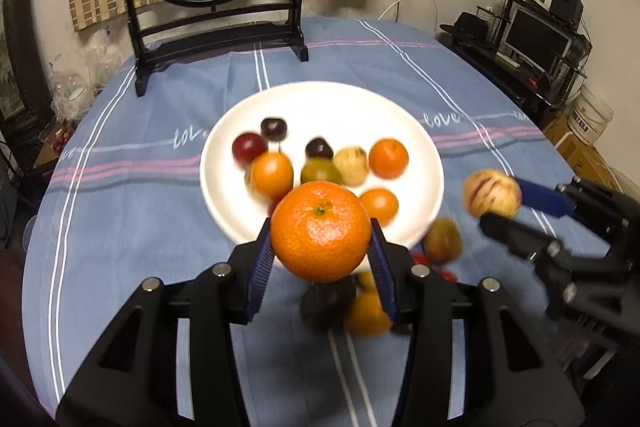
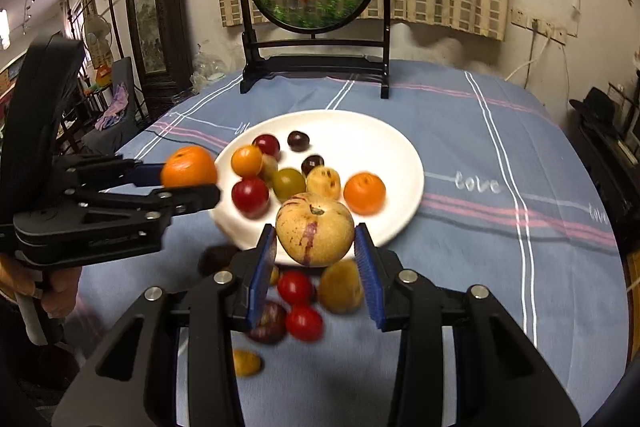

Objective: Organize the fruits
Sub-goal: 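Carry the tangerine and striped pale fruit to the plate, opening both tools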

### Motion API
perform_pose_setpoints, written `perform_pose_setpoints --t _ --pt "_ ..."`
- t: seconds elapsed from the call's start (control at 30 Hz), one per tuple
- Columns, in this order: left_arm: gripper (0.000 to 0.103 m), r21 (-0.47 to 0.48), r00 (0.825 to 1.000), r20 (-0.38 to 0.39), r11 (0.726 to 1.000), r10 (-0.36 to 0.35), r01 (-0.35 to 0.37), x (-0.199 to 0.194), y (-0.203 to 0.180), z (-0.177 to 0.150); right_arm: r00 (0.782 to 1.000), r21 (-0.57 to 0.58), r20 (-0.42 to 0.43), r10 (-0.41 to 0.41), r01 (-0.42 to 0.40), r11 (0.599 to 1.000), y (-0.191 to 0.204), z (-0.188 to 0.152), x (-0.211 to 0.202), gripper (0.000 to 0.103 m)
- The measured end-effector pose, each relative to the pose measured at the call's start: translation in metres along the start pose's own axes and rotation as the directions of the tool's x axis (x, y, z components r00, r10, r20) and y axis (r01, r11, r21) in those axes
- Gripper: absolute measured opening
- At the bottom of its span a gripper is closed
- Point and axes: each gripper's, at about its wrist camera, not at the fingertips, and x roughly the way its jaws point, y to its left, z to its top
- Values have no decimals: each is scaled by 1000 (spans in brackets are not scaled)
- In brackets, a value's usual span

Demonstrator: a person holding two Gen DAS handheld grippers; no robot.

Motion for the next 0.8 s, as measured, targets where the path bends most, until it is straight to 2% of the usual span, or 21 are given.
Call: perform_pose_setpoints --t 0.17,0.3,0.47,0.6,0.63,0.7,0.8 --pt "46 7 999 -25 999 44 -44 37 2 32 999 6 -30 -16 17 1000 -8 20 36 41" --pt "46 24 997 -64 999 37 -36 63 -1 45 998 3 -62 -27 28 1000 -14 27 64 41" --pt "46 37 997 -58 998 50 -48 87 -2 60 995 9 -95 -23 24 1000 -17 32 91 41" --pt "47 44 994 -61 995 91 -89 108 2 69 993 56 -118 -6 13 998 -22 32 105 42" --pt "49 31 994 -67 996 90 -88 111 4 71 993 66 -120 -2 10 998 -22 33 107 43" --pt "66 -16 995 -80 998 59 -61 112 10 75 993 70 -118 7 1 998 -23 33 109 46" --pt "71 -41 996 -77 998 46 -50 107 14 75 994 52 -106 -9 15 999 -20 32 106 51"
